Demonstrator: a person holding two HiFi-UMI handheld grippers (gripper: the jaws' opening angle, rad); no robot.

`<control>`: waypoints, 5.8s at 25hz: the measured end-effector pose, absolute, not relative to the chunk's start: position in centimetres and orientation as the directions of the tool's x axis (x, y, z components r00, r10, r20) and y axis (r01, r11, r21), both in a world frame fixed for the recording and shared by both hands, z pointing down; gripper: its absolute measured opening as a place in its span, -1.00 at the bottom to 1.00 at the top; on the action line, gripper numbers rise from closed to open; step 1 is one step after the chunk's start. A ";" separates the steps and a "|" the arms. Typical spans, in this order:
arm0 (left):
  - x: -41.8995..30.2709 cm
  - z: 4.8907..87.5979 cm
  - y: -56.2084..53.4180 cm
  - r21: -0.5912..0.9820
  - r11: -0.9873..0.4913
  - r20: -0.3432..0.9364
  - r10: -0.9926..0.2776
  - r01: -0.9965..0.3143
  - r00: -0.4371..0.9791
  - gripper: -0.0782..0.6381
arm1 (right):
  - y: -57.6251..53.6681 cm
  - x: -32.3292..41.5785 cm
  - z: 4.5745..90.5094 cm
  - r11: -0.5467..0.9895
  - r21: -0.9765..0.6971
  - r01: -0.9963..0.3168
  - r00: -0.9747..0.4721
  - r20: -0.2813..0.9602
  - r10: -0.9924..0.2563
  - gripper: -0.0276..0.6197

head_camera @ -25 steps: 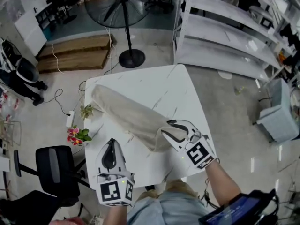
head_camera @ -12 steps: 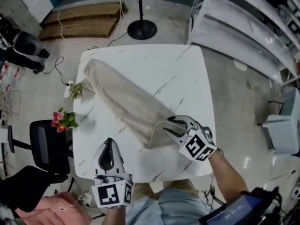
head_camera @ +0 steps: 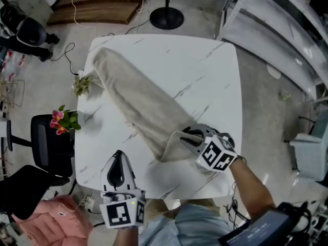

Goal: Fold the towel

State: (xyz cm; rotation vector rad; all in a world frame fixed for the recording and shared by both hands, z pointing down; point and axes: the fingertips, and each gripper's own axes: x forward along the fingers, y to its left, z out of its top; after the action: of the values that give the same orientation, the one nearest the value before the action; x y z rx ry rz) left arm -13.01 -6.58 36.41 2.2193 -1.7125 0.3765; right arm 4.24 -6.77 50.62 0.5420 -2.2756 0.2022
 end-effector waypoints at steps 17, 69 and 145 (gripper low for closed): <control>-7.2 32.8 -8.7 0.020 -0.348 0.362 -0.871 -0.937 0.332 -0.76 | -14.4 19.5 43.2 0.433 -0.215 -0.875 -0.483 0.363 -0.796 -0.82; -2.1 32.4 -5.5 0.047 -0.634 0.323 -0.722 -0.772 0.612 -0.76 | 3.6 21.4 46.4 0.206 -0.160 -0.965 -0.261 0.590 -0.764 -0.73; -9.1 35.2 -1.2 0.082 -0.678 0.317 -0.678 -0.731 0.664 -0.76 | 1.2 7.6 46.9 0.244 -0.020 -0.970 -0.202 0.628 -0.751 -0.69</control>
State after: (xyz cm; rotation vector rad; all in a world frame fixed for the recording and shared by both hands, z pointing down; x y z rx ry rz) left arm -9.11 -1.15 35.20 2.6771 -1.1476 0.3876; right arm 7.63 1.25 46.92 1.5657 -2.0227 0.5767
